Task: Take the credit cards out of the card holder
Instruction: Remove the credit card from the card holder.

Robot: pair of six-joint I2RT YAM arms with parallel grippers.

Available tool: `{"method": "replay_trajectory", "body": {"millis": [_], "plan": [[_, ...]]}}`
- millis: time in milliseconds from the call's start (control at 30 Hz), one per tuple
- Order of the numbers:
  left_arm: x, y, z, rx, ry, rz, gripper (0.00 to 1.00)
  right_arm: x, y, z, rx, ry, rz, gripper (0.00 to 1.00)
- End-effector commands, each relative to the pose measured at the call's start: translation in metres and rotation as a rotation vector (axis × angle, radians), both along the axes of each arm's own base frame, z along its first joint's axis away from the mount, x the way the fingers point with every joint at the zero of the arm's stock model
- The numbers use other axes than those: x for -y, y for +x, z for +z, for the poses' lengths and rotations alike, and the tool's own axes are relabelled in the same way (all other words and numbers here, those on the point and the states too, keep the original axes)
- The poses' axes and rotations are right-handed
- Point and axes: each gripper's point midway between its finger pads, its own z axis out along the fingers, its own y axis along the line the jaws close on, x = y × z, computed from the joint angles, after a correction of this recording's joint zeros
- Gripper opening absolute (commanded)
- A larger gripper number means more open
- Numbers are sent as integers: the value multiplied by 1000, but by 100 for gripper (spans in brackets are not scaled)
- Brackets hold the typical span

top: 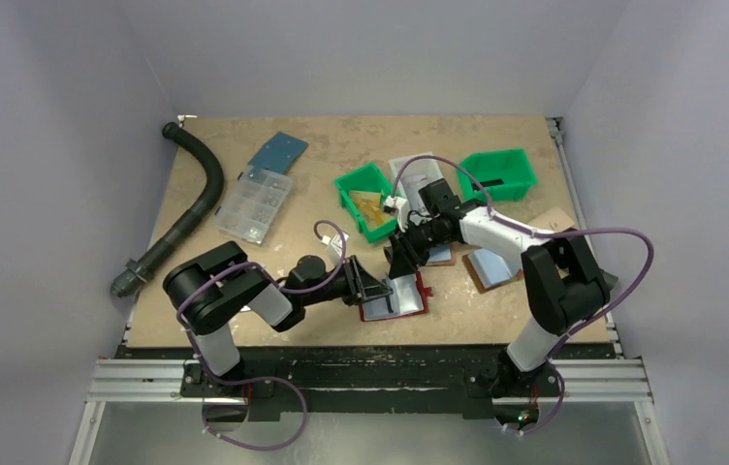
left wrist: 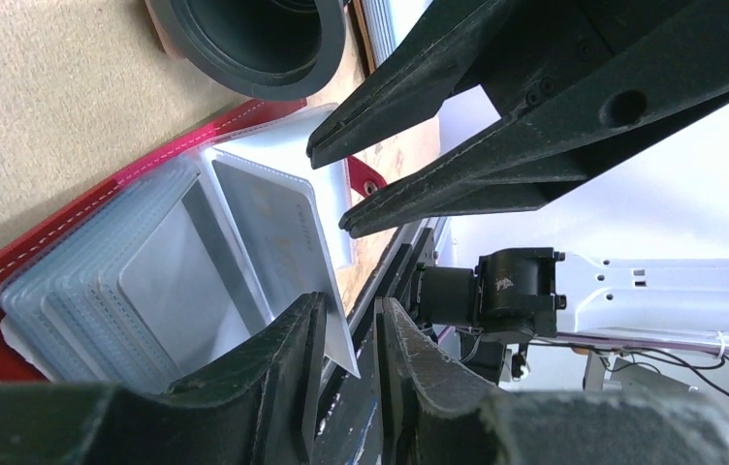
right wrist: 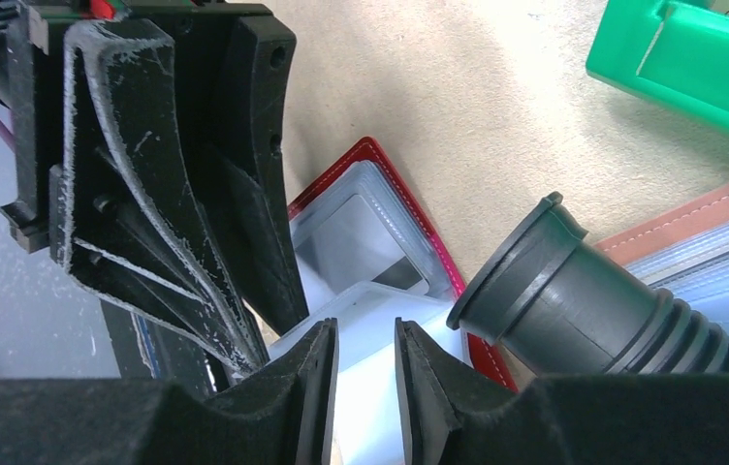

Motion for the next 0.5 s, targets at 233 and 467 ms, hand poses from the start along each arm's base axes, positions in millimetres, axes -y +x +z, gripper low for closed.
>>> {"method": "replay_trajectory", "body": {"millis": [233, 467], "plan": [[11, -2, 13, 36, -61, -23, 28, -8, -5, 12, -54, 76, 23, 38], [14, -4, 14, 38, -66, -31, 29, -8, -7, 12, -70, 80, 28, 40]]}}
